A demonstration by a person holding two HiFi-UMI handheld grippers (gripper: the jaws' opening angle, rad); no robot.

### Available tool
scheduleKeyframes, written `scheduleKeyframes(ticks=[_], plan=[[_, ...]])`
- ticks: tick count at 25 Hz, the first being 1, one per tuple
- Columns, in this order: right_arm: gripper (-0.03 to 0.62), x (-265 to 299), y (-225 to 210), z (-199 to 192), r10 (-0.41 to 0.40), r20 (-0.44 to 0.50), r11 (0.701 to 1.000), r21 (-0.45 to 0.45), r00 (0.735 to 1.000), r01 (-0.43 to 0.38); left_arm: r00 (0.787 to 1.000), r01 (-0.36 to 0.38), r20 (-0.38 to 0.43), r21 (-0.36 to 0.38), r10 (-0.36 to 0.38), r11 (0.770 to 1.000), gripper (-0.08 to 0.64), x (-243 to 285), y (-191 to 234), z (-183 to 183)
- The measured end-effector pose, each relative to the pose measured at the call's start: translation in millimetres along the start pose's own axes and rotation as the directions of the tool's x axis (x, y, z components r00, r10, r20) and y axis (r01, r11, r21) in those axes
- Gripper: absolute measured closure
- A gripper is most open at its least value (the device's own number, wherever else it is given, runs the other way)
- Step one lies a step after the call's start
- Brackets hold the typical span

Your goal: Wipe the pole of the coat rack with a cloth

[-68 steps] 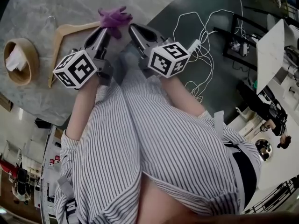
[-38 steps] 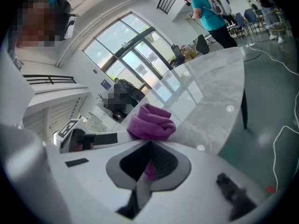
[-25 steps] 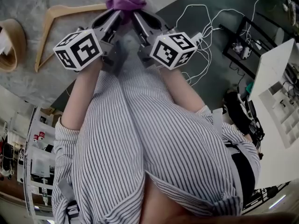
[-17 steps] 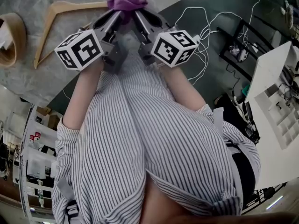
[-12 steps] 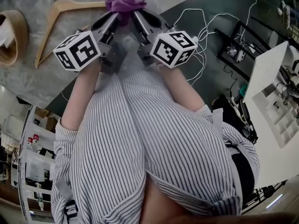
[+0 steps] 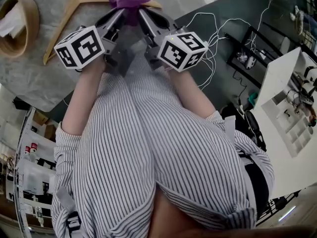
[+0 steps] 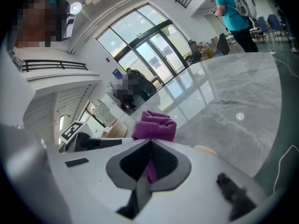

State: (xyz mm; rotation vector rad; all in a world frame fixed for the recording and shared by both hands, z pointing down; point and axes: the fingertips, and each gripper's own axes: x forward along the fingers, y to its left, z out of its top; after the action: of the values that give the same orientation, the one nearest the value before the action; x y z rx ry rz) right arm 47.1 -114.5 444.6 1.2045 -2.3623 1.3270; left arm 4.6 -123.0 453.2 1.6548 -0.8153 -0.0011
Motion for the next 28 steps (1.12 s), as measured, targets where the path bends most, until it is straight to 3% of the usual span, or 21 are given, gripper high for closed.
scheduleKeyframes(ticks=[28], plan=[[0.577, 69, 77, -32, 0.014, -0.068, 0.999, -0.043, 0.998, -0.017, 0.995, 0.011, 0.095, -0.053, -0.005, 0.999, 0.509, -83, 60, 56]])
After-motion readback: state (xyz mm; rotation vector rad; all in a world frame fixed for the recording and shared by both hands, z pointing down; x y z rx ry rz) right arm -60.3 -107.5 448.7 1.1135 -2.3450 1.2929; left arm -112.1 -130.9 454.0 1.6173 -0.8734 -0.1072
